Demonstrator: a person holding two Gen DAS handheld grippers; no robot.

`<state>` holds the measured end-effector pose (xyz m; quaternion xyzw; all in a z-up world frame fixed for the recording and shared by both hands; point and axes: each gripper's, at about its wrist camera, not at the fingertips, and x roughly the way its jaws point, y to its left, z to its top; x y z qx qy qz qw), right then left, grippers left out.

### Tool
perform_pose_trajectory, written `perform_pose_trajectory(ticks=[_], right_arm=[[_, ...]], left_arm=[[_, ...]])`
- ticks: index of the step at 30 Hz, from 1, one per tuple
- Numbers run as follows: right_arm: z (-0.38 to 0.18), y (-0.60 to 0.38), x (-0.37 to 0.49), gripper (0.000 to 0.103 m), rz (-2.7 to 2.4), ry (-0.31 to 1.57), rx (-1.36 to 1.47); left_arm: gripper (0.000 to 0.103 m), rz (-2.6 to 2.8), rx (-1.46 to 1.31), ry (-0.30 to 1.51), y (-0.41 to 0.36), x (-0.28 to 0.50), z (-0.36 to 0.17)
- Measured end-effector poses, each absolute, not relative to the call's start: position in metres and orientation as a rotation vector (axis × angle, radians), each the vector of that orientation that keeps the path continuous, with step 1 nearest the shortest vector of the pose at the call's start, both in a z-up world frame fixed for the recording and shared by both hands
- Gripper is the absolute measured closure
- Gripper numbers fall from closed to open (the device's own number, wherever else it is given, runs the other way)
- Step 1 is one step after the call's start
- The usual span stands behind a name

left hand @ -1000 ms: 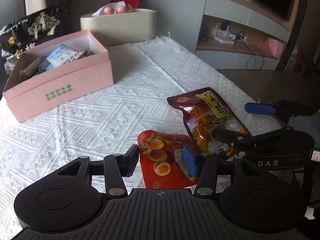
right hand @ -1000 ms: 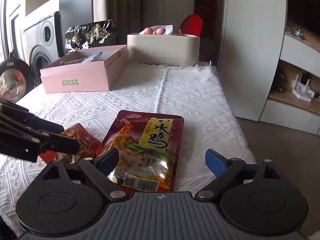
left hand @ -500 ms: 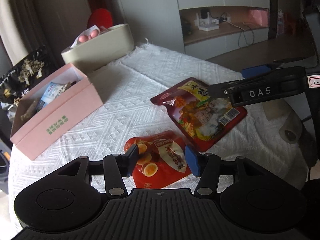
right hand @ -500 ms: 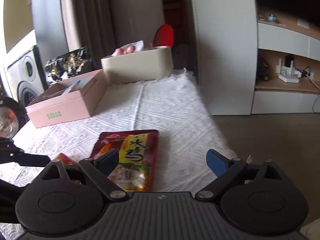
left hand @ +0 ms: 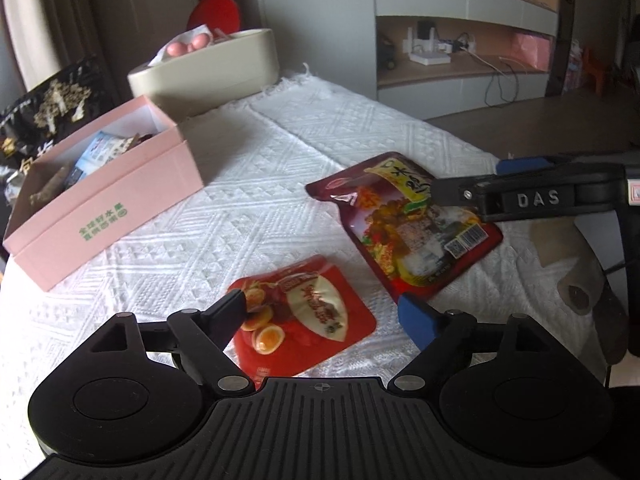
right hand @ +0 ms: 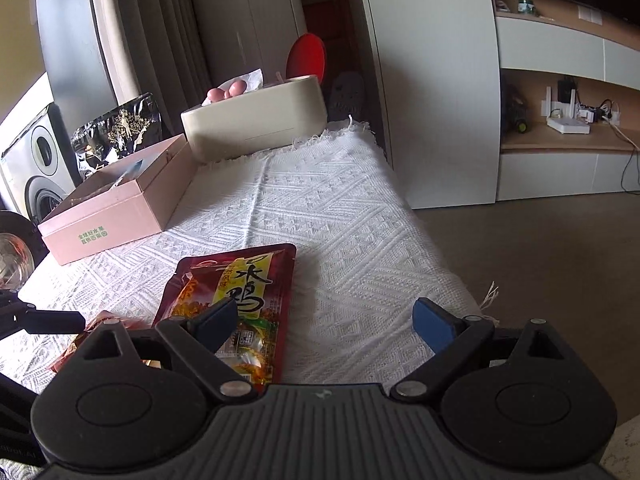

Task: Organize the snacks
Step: 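Grasp the red egg-snack packet with the left gripper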

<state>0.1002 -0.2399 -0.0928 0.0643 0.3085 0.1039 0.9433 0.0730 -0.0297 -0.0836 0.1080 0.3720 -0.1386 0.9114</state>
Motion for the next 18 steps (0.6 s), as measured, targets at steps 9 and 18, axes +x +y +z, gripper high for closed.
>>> perform_pose_trajectory(ticks=[9,18], right_arm=[[-0.093,-0.238,0.101,0.006,0.217,0.637,0.113],[-0.089,-0.238,0.108,0.0,0.29,0.711,0.07]], left_arm=[[0.02,-0.194,0.026,0.793,0.018,0.086,-0.091],[0.019,-0.187,0.056,0.772,0.012,0.084,-0.094]])
